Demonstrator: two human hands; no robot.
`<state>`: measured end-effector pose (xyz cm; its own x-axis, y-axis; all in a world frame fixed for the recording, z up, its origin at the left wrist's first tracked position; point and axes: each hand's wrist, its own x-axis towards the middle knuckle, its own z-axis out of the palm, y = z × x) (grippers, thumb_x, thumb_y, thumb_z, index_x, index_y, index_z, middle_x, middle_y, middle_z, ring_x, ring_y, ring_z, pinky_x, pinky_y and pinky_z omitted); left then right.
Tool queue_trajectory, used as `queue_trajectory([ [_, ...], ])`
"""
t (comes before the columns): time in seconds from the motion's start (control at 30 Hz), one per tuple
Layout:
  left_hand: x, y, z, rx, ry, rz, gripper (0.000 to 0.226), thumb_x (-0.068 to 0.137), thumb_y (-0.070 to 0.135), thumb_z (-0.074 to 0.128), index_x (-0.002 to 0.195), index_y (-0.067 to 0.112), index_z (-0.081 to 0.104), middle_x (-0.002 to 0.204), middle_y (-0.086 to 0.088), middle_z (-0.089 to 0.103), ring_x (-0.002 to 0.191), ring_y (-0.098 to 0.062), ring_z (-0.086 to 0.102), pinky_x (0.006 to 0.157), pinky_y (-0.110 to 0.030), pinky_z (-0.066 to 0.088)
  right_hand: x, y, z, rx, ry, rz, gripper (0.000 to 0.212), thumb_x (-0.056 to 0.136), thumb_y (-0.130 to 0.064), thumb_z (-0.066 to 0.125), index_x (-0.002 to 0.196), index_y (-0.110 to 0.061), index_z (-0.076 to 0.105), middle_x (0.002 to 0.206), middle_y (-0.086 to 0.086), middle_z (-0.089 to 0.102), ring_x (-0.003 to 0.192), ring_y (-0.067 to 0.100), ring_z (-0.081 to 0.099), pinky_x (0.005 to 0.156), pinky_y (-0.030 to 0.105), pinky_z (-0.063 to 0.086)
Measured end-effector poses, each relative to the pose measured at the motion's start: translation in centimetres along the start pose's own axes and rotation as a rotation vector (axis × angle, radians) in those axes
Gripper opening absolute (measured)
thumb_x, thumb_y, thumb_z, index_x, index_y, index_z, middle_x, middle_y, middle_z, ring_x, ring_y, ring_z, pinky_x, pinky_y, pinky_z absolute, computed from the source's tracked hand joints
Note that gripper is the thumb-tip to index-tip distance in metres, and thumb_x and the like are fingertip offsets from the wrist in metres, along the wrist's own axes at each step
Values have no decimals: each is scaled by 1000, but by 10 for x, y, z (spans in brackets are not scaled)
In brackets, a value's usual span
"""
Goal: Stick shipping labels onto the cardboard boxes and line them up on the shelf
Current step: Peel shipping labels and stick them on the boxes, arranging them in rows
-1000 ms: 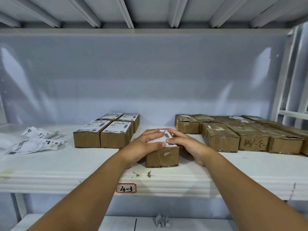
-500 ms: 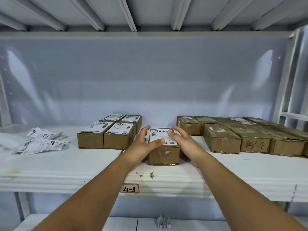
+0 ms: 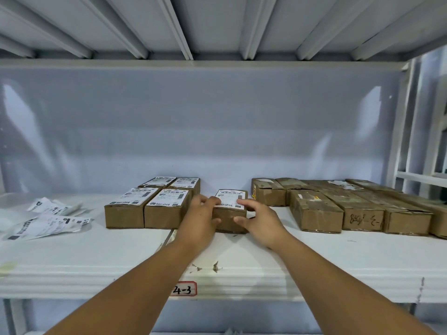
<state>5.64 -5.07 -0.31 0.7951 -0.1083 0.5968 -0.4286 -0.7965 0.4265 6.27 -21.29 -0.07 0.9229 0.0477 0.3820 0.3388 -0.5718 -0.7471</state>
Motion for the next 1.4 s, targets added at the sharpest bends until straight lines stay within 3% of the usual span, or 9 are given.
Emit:
queue_trajectory([
  [0.13, 24, 4, 4, 669, 17, 223, 32, 93, 15, 46, 125, 18, 48, 129, -1, 45, 122, -23, 37, 88, -34, 40, 33, -5, 3, -238, -12, 12, 45, 89, -20, 62, 133, -27, 54, 135, -1, 54, 117, 20, 55, 95, 23, 42],
  [0.33, 75, -5, 14, 937, -107, 154, 31, 91, 6, 43, 119, 12, 53, 119, -8, 58, 118, -27, 47, 93, -35, 36, 97, -6, 28, -490, -85, 18, 47, 86, -16, 52, 131, -28, 55, 130, 4, 58, 119, 25, 54, 100, 31, 45],
  [0.5, 88, -13, 36, 729, -122, 30, 35, 94, 2, 40, 129, 3, 43, 127, -12, 47, 118, -29, 50, 88, -34, 45, 140, 0, 47, -551, -137, 5, 49, 76, -21, 46, 123, -27, 59, 123, 8, 61, 111, 30, 58, 92, 33, 49],
  [0.67, 84, -29, 46, 470, -223, -109, 43, 91, 6, 40, 132, -3, 37, 132, -18, 44, 118, -31, 51, 95, -35, 44, 151, 12, 59, -461, -98, -32, 45, 95, -22, 53, 140, -24, 46, 142, 6, 49, 128, 25, 47, 105, 25, 34],
  [0.77, 81, -33, 46, 334, -277, -156, 33, 93, 9, 39, 123, -2, 47, 126, -17, 52, 116, -33, 51, 93, -34, 42, 149, 16, 64, -449, -94, -79, 48, 97, -20, 49, 144, -24, 40, 145, 7, 46, 130, 25, 44, 102, 23, 30],
  [1.0, 82, -34, 48, 222, -245, -166, 48, 95, 11, 40, 139, -4, 28, 142, -22, 37, 134, -31, 32, 104, -28, 27, 146, 17, 72, -401, -69, -53, 58, 92, -17, 52, 146, -28, 31, 131, 13, 57, 118, 31, 52, 97, 32, 43],
  [1.1, 83, -40, 49, 164, -224, -206, 46, 90, 14, 46, 134, 4, 36, 135, -20, 44, 126, -32, 43, 100, -32, 39, 141, 15, 72, -386, -72, -59, 62, 90, -14, 50, 146, -29, 29, 132, 13, 53, 120, 30, 50, 98, 33, 42],
  [1.27, 85, -41, 48, 110, -163, -134, 31, 86, 18, 50, 117, 15, 52, 125, -11, 44, 111, -29, 52, 95, -33, 43, 132, 15, 46, -588, 189, -114, 61, 84, -10, 48, 141, -26, 36, 139, 10, 40, 130, 29, 31, 105, 39, 34],
  [1.4, 83, -38, 47, 43, -179, -25, 35, 91, 18, 50, 126, 18, 52, 133, -4, 41, 110, -18, 54, 90, -20, 39, 133, 29, 30, -736, 320, 158, 60, 89, -29, 52, 144, -28, 27, 154, 19, 14, 143, 37, 3, 114, 48, 10],
])
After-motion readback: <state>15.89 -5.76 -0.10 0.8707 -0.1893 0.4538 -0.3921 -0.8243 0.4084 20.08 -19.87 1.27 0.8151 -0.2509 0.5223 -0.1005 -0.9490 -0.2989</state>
